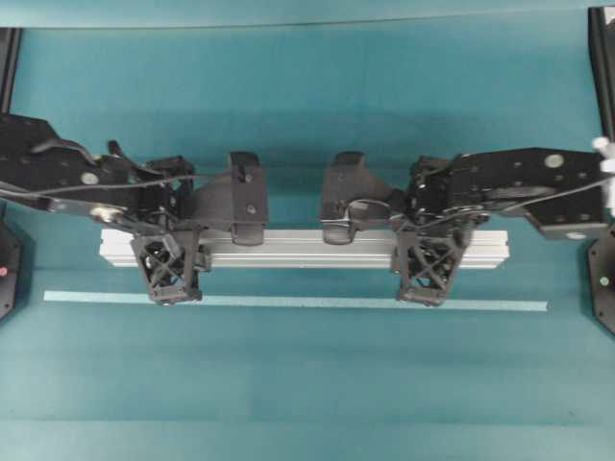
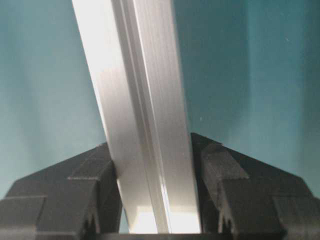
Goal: Lift the metal rail with both hands.
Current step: 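Lower the held rail back down onto the table with both grippers, then open both grippers and release the rail on the table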
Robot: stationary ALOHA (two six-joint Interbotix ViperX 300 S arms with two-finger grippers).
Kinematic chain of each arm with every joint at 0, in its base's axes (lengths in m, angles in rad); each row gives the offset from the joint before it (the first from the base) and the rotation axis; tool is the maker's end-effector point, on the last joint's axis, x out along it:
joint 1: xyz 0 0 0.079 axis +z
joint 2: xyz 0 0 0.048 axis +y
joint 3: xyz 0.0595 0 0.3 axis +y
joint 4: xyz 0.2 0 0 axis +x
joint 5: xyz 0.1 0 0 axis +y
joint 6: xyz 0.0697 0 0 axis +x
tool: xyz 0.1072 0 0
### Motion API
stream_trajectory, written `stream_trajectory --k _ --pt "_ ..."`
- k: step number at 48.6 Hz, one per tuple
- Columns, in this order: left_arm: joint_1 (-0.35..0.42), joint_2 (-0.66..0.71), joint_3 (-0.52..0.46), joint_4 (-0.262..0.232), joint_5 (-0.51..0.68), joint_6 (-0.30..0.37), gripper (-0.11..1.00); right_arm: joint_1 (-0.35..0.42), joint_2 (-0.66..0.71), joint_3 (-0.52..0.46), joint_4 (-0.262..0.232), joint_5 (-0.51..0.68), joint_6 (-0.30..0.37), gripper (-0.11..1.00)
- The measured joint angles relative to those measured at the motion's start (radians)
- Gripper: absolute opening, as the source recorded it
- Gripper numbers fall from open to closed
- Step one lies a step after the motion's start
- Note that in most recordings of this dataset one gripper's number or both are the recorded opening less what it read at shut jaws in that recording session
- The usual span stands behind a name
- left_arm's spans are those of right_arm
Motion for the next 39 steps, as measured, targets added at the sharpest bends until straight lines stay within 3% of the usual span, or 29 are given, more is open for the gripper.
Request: stream_trajectory --k 39 --pt "-0.009 0.092 0.072 0.0 -0.149 -0.002 0.36 0.02 0.058 0.132 0.005 -0.204 0.0 0.39"
